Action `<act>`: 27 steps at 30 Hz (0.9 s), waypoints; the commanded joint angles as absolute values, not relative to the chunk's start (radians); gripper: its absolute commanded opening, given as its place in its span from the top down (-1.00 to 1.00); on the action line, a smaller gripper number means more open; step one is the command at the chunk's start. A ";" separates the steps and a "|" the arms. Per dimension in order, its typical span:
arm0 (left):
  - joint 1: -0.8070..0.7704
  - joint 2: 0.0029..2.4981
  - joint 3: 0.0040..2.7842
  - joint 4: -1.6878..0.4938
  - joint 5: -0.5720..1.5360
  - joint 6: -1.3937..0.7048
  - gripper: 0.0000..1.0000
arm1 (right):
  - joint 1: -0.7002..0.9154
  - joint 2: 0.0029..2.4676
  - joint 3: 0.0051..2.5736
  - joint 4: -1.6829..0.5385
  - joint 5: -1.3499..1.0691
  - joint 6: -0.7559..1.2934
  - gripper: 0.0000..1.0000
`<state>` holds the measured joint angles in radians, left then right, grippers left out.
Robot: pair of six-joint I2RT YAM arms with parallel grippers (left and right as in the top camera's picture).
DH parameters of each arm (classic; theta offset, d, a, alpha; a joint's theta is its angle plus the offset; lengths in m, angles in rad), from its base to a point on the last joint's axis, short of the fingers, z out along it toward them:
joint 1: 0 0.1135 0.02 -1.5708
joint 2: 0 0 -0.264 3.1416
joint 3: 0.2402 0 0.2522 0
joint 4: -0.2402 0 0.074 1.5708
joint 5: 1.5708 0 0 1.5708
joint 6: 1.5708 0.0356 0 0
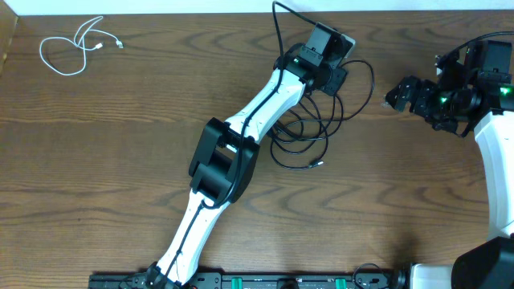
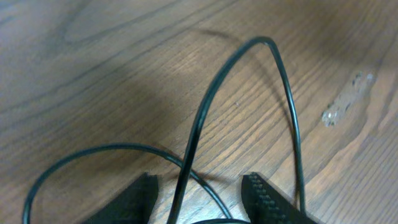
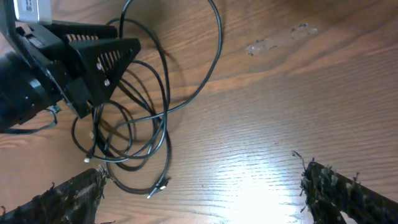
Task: Untangle cables
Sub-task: 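Move the left gripper back over the black cable bundle, then grasp a loop of the black cables with the left gripper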
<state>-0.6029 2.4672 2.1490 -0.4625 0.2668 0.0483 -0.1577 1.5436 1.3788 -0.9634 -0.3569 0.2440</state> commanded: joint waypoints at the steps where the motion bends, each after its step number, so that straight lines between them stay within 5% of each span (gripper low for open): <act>1: -0.597 2.475 2.149 -0.466 0.276 0.056 0.37 | -0.149 1.545 1.379 -0.965 -0.395 0.231 -0.99; 8: -0.597 2.478 2.149 -0.478 0.276 0.055 0.53 | -0.149 1.545 1.379 -0.965 -0.397 0.231 -0.99; 10: -0.597 2.478 2.149 -0.486 0.276 0.056 0.71 | -0.149 1.545 1.379 -0.965 -0.397 0.231 -0.99; 16: -0.597 2.478 2.144 -0.492 0.276 0.056 0.71 | -0.149 1.545 1.379 -0.965 -0.399 0.231 -0.98; 18: -0.597 2.478 2.144 -0.488 0.276 0.056 0.07 | -0.149 1.545 1.379 -0.965 -0.399 0.231 -0.99; 27: -0.597 2.494 2.144 -0.468 0.276 0.056 0.03 | -0.149 1.545 1.379 -0.955 -0.399 0.231 -0.99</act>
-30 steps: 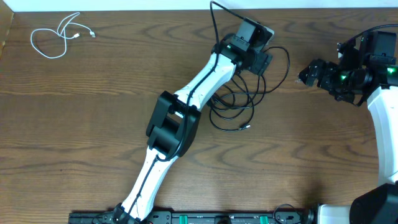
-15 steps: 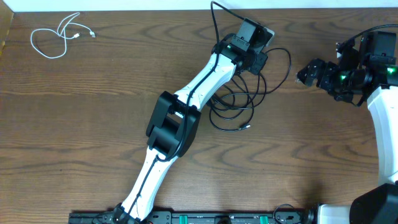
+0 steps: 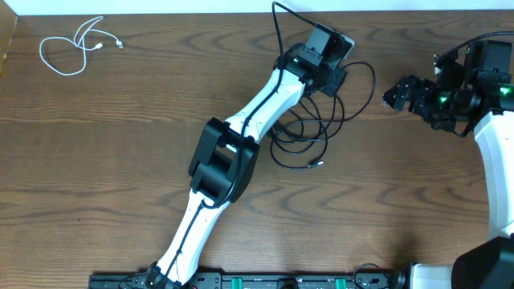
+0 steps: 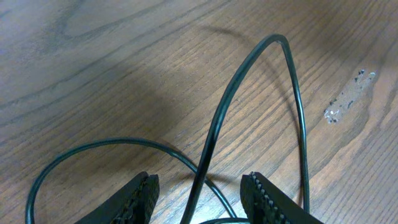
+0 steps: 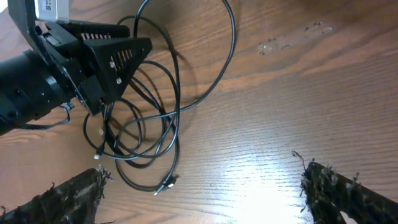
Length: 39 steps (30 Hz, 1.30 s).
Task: Untangle cables
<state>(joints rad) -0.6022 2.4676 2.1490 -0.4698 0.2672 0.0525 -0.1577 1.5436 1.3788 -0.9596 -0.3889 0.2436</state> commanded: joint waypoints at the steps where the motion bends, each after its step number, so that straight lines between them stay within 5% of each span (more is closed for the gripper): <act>1: -0.597 2.500 2.144 -0.468 0.276 0.056 0.03 | -0.149 1.545 1.379 -0.954 -0.399 0.231 -0.99; 7: -0.596 2.509 2.144 -0.465 0.276 0.052 0.29 | -0.149 1.545 1.379 -0.954 -0.399 0.231 -0.98; 11: -0.596 2.497 2.145 -0.466 0.276 0.051 0.85 | -0.149 1.545 1.379 -0.950 -0.399 0.231 -0.98; 30: -0.596 1.961 2.145 -0.535 0.438 -0.112 0.85 | -0.131 1.545 1.379 -0.949 -0.503 0.192 -0.99; 39: -0.596 1.827 2.145 -0.585 0.311 -0.115 0.85 | -0.116 1.545 1.379 -0.892 -1.172 -0.048 -0.99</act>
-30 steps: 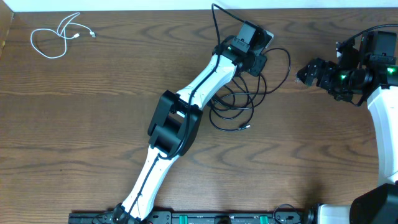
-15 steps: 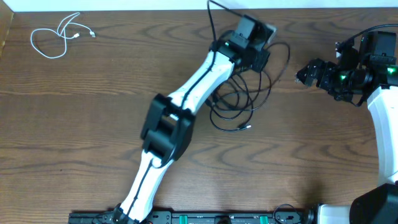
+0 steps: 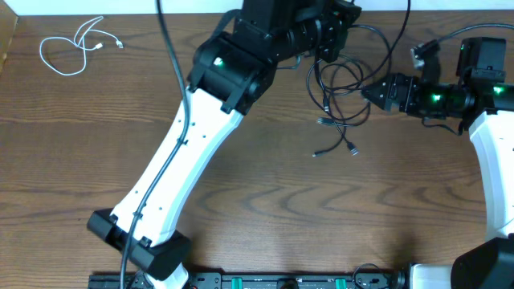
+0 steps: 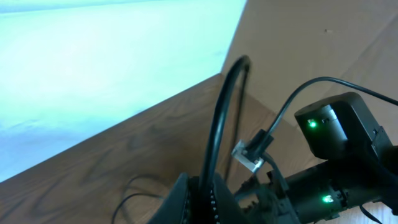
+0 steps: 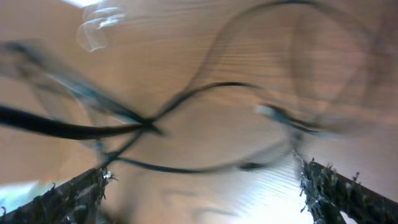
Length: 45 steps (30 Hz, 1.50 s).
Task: Untangle cables
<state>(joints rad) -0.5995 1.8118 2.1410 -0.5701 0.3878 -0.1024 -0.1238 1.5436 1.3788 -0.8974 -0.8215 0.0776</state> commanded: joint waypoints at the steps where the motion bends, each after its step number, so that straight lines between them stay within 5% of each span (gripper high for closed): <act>1: -0.596 1.828 2.145 -0.596 0.279 -0.130 0.85 | -0.116 1.545 1.379 -0.892 -1.227 -0.070 -0.98; 20: -0.592 1.831 2.145 -0.662 -0.096 -0.228 0.85 | -0.078 1.542 1.379 -0.820 -1.562 -0.038 -0.83; 35: -0.576 1.831 2.145 -0.718 0.087 -0.293 0.86 | 0.063 1.543 1.379 -0.593 -1.082 -0.002 -0.99; 38: -0.576 1.831 2.145 -0.728 0.086 -0.294 0.85 | 0.105 1.543 1.379 -0.567 -1.047 -0.001 -0.59; 41: -0.564 1.831 2.145 -0.730 0.085 -0.294 0.85 | 0.136 1.543 1.379 -0.573 -0.969 0.007 0.46; 43: -0.546 1.831 2.145 -0.738 0.069 -0.294 0.85 | 0.142 1.543 1.379 -0.580 -0.936 0.029 0.92; 45: -0.524 1.829 2.145 -0.756 0.051 -0.294 0.85 | 0.137 1.543 1.379 -0.594 -0.914 0.061 0.97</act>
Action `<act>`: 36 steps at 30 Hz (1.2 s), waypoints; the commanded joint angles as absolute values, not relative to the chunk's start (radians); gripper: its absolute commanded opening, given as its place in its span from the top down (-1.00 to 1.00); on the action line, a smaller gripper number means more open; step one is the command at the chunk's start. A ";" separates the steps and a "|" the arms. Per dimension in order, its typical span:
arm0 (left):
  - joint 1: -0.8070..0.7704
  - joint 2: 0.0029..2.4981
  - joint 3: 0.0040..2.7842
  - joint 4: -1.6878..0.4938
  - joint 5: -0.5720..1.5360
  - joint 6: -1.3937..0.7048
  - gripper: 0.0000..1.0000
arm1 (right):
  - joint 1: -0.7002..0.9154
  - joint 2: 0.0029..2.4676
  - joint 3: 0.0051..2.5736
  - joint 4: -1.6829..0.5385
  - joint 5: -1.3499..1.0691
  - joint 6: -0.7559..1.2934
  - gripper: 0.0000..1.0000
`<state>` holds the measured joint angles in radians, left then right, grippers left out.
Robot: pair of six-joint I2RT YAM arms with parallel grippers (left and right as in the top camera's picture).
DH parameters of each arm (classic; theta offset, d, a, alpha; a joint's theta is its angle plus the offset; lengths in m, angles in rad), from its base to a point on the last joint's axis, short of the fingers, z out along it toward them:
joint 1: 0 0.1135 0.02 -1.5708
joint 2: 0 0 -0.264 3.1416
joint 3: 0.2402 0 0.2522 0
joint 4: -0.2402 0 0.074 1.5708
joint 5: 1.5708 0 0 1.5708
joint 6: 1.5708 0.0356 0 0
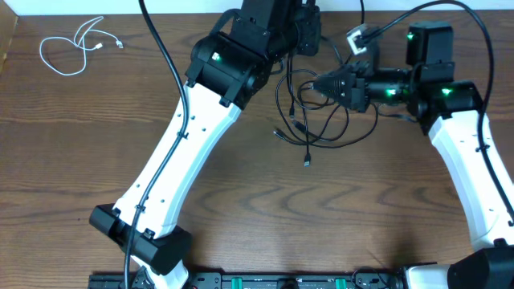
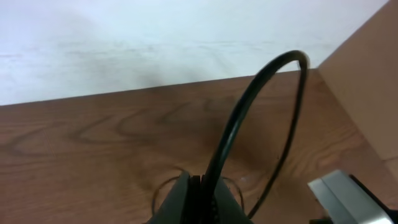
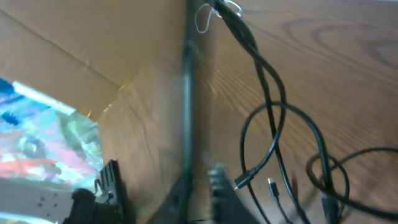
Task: Untangle cables
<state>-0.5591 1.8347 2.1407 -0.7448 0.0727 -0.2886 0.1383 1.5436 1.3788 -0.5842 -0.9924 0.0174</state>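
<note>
A tangle of black cables (image 1: 315,120) hangs in loops over the wooden table (image 1: 96,160), one plug end (image 1: 307,161) dangling lowest. My left gripper (image 1: 310,38) is raised at the far edge and shut on a black strand (image 2: 249,112) that arches up out of its jaws (image 2: 200,190). My right gripper (image 1: 320,83) reaches in from the right and is shut on another strand (image 3: 186,93), blurred in its wrist view (image 3: 199,180). Loose loops and plug ends (image 3: 273,118) hang beside it.
A thin white cable (image 1: 74,46) lies coiled at the table's far left corner. The white left arm (image 1: 185,152) slants across the middle of the table. The right arm (image 1: 474,168) runs down the right side. A cardboard wall (image 3: 74,68) stands behind the table.
My right gripper was open beside the hanging tangle; now it sits further left and is shut on a strand. The left gripper and the tangle have shifted a little left.
At the two oldest moments my left gripper stood open low over the tangle lying on the table, with the right gripper open off to the right. Then the left held a strand high with the tangle hanging. Now both grippers hold strands.
</note>
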 commanded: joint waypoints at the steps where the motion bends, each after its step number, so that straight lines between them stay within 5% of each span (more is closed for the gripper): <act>1: -0.508 1.829 2.145 -0.765 0.052 -0.294 0.85 | 0.132 1.543 1.379 -0.605 -0.902 0.072 0.97; 10: -0.312 1.827 2.145 -0.929 0.043 -0.352 0.85 | 0.037 1.542 1.379 -0.791 -0.423 0.292 0.98; 17: -0.204 1.828 2.145 -1.065 -0.062 -0.358 0.85 | -0.087 1.468 1.381 -0.711 -0.617 0.295 0.97; 28: -0.129 1.828 2.145 -1.125 -0.060 -0.380 0.85 | -0.283 1.224 1.388 -0.640 -0.575 0.345 0.97; 36: -0.129 1.808 2.145 -1.023 0.141 -0.321 0.86 | -0.290 1.190 1.388 -0.696 -0.515 0.359 0.98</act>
<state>-0.1318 1.8347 2.1407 -1.0569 0.0444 -0.3614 -0.2863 1.1877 1.3792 -0.6777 -0.5732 0.3347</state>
